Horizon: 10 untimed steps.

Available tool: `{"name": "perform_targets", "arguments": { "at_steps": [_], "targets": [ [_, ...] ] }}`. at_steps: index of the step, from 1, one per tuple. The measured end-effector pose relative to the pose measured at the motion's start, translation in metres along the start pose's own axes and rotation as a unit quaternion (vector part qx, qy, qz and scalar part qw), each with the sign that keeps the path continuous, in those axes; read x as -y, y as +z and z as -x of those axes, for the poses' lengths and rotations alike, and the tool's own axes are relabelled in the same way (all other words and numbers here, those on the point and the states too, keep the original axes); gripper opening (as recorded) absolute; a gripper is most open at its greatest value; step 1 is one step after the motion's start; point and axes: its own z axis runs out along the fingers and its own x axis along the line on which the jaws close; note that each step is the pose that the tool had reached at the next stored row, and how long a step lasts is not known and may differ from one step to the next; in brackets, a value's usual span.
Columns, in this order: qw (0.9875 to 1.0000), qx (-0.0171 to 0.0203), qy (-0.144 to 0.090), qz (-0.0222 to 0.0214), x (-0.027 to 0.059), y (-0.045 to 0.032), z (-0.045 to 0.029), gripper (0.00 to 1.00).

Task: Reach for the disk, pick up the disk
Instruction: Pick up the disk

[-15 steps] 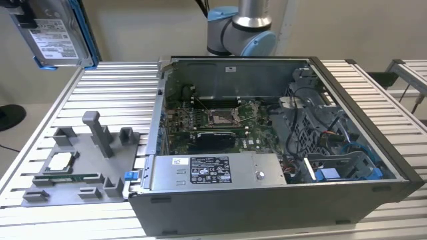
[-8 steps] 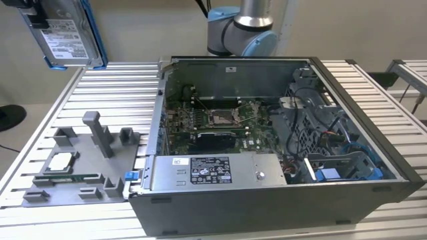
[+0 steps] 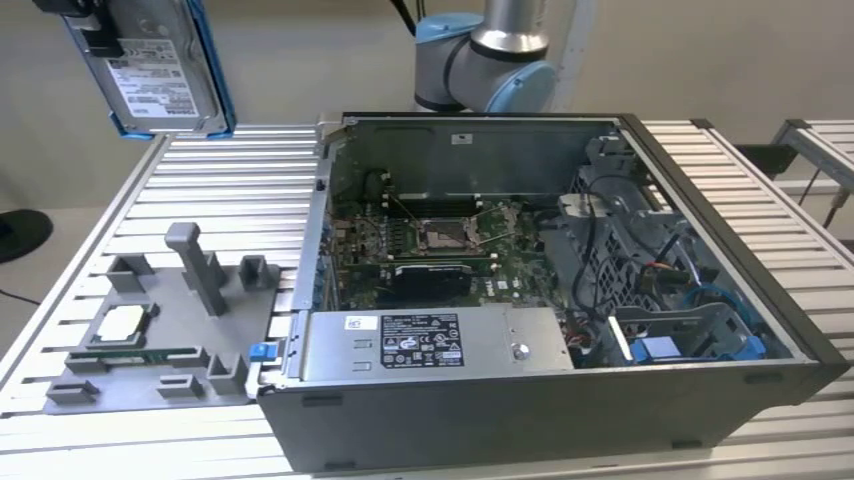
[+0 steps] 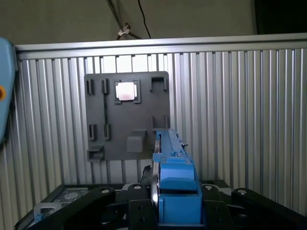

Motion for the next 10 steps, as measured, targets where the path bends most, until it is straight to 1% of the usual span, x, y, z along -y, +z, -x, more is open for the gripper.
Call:
{"name": "perform_targets", "arguments": {
  "at_steps": [10],
  "targets": [
    [1.0000,-0.0001,0.000,0.0006,0.0260,0.0000,0.0016,0.00]
  ]
}}
